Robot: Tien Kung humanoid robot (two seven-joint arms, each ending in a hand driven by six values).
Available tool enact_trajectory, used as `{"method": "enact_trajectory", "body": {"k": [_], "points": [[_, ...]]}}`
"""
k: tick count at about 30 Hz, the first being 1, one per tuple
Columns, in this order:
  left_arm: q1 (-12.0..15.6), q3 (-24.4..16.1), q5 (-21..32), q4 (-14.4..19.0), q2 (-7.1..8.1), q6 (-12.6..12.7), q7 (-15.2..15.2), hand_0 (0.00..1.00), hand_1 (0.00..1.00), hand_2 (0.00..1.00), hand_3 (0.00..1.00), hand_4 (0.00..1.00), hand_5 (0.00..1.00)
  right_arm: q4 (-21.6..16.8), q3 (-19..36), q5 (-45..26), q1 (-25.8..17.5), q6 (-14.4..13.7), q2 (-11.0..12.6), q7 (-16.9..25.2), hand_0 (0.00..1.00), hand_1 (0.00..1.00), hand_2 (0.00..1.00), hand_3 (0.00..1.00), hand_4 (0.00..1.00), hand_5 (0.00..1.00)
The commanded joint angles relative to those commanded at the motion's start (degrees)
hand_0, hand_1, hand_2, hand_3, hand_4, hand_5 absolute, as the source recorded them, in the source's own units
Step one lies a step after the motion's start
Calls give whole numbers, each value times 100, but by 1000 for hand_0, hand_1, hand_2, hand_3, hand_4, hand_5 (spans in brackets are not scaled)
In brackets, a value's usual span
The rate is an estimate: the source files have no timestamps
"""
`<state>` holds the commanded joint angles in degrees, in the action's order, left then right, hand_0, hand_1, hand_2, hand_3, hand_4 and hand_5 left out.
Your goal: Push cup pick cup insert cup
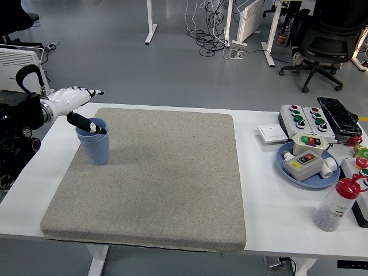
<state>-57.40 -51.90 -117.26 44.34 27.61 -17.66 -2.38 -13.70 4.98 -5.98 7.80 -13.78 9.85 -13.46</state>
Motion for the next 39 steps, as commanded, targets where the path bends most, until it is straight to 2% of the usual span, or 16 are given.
{"method": "enact_trajectory", "body": {"k": [2,3,6,8,9,14,15,20,21,22,26,27,29,32,36,39], "points": [[142,-180,268,187,37,383,-153,998,998,998,998,998,527,1,6,9,-15,-2,0,0,690,611,639,593,114,512],[198,-261,435,272,46,613,-207,940,944,998,966,827,695,2,8,11,-20,-3,0,1,690,611,639,592,111,507],[451,-609,1009,596,60,1178,-400,940,944,998,966,827,695,5,26,40,-38,-4,0,-6,690,611,639,592,111,507],[621,-868,1439,809,49,1260,-461,940,944,998,966,827,695,7,36,57,-44,-4,0,-10,690,611,639,592,111,507],[704,-982,1589,903,33,1293,-481,842,850,840,776,771,781,8,39,63,-48,-5,-1,-12,690,611,639,592,111,506],[1395,-1680,2714,1577,-113,1828,-466,842,850,840,776,771,781,11,42,75,-68,-5,-9,-11,690,611,639,592,111,506],[1532,-1793,2967,1717,-142,1935,-451,691,692,676,659,688,828,12,43,77,-69,-5,-10,-11,689,611,639,592,110,502],[2322,-2318,4196,2585,-323,2176,-473,691,692,676,659,688,828,17,-5,3,-49,6,-11,18,689,611,639,592,110,502],[2499,-2417,4456,2769,-374,2268,-493,709,746,739,683,643,947,18,-18,-21,-43,7,-13,27,689,610,639,592,111,507],[2677,-2541,4680,2935,-453,2352,-494,709,746,739,683,643,947,19,-28,-33,-36,11,-13,33,689,610,639,592,111,507],[3232,-2950,5648,3338,-699,2580,-592,709,746,739,683,643,947,22,-42,-43,-13,17,-9,43,689,610,639,592,111,507],[3347,-3038,5884,3399,-751,2608,-627,779,808,815,768,600,998,23,-44,-43,-8,19,-5,44,689,610,639,591,110,505],[3623,-3230,6331,3531,-883,2646,-696,779,808,815,768,600,998,25,-49,-39,3,21,2,46,689,610,639,591,110,505],[4098,-3559,7076,3720,-1184,2601,-800,779,808,815,768,600,998,29,-70,-73,16,20,5,59,689,610,639,591,110,505],[4579,-3892,8044,3657,-1501,2397,-681,796,821,828,777,612,998,33,-91,-109,28,20,4,76,689,610,638,591,110,504],[4826,-3942,8752,3526,-1581,2275,-484,815,827,828,775,613,998,37,-80,-92,38,22,4,76,689,610,638,591,110,507]]}}
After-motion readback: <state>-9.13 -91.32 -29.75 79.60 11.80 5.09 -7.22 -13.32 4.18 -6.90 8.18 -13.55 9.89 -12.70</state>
